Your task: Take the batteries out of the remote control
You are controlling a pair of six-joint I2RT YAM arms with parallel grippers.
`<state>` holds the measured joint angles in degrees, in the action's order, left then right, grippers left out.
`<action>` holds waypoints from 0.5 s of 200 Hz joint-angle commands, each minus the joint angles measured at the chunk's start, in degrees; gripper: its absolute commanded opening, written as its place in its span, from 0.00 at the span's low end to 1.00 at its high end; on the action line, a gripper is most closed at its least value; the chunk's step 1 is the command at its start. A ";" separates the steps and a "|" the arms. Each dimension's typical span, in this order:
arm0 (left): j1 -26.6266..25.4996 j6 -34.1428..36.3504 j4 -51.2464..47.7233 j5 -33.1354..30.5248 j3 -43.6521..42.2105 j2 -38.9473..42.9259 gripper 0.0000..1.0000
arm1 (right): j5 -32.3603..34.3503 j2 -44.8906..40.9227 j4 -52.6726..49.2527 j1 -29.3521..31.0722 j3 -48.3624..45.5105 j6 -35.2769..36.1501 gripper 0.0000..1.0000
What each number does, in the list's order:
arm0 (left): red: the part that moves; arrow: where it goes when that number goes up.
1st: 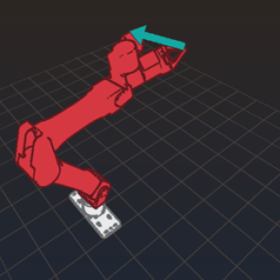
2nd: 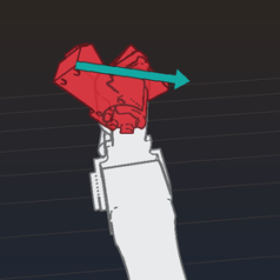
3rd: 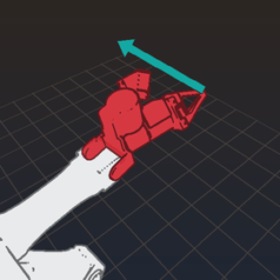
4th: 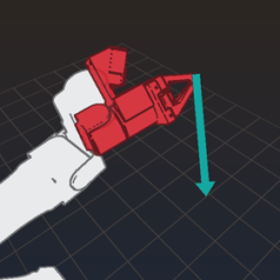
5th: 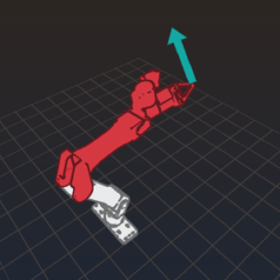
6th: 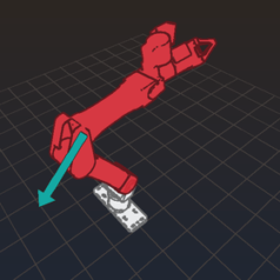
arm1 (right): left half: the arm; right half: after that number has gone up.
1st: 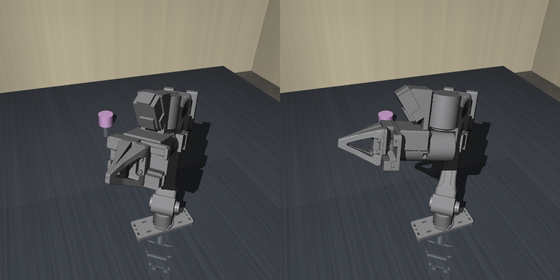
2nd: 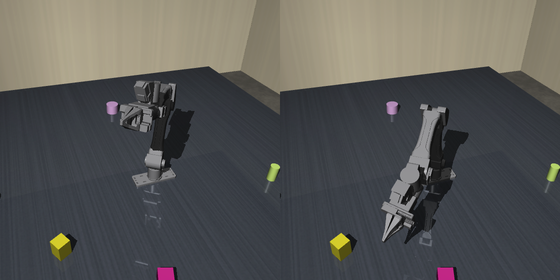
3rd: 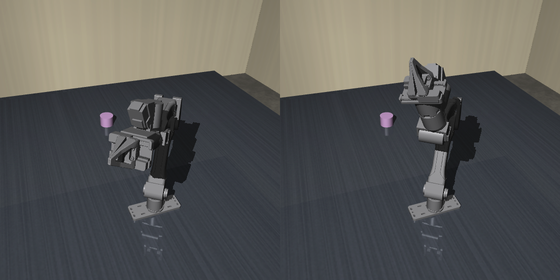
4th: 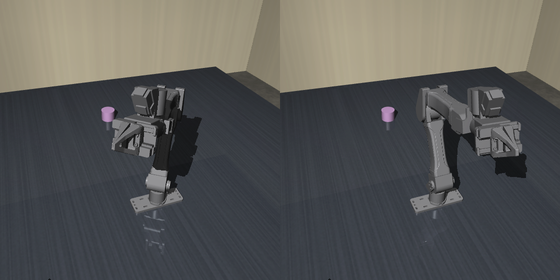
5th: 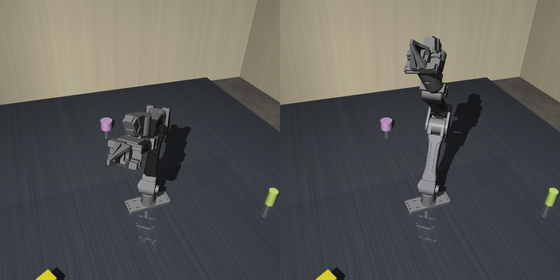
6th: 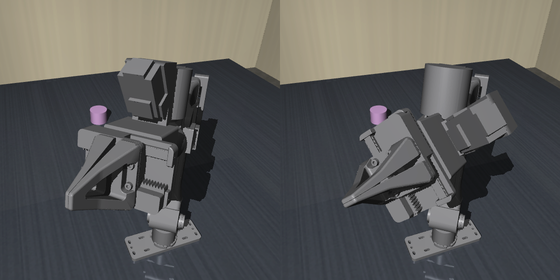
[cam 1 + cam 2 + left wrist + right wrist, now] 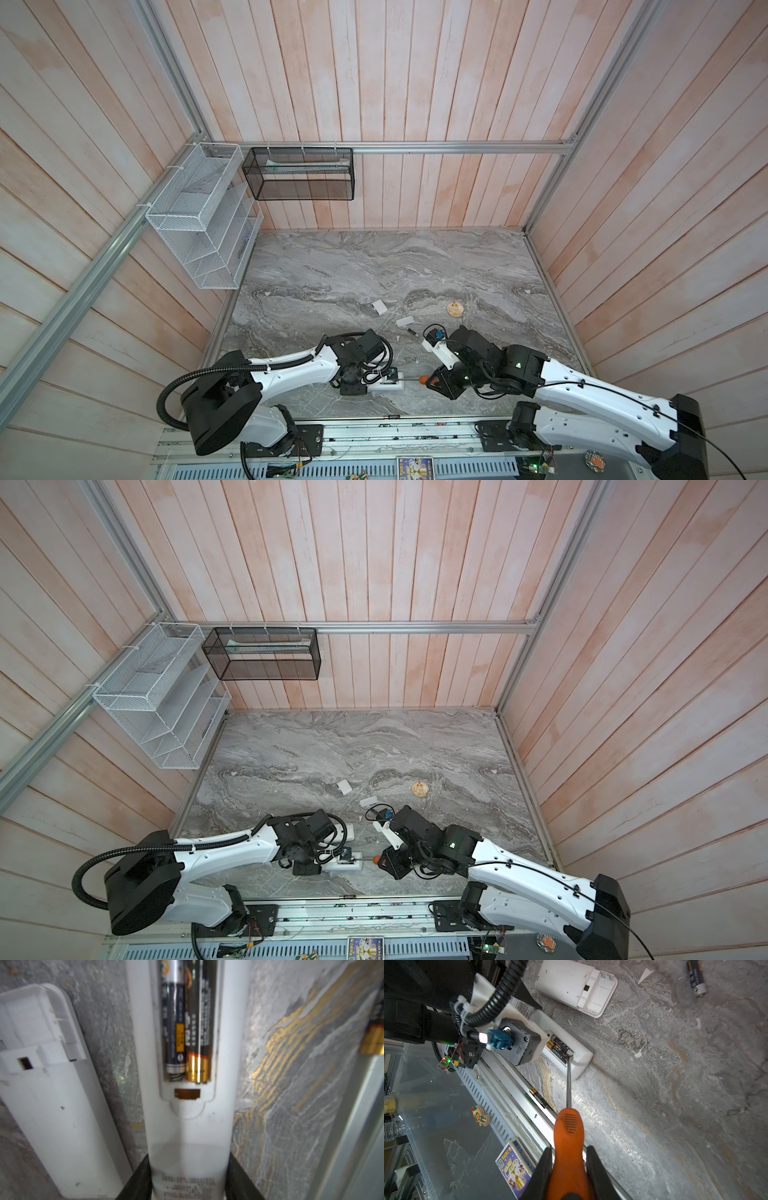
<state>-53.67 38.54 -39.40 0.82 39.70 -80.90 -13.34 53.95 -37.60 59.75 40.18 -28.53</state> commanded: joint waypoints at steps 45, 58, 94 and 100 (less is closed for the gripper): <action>-0.23 0.18 1.65 0.01 -3.28 -3.28 0.00 | -3.67 0.52 3.12 -0.61 -3.62 -0.29 0.00; -0.30 0.27 1.65 0.03 -3.31 -3.21 0.00 | -3.71 0.38 3.28 -0.71 -3.61 0.03 0.00; -0.30 0.22 1.77 0.57 -3.02 -3.12 0.00 | -7.01 0.22 7.44 -1.04 -5.54 -0.45 0.00; -0.30 0.31 1.78 0.59 -3.06 -3.13 0.00 | -7.88 0.39 8.70 -1.04 -6.23 -0.47 0.00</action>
<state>-53.67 38.37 -39.40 0.84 39.70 -80.90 -16.23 52.64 -35.75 58.59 37.50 -28.58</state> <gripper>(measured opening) 0.500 0.264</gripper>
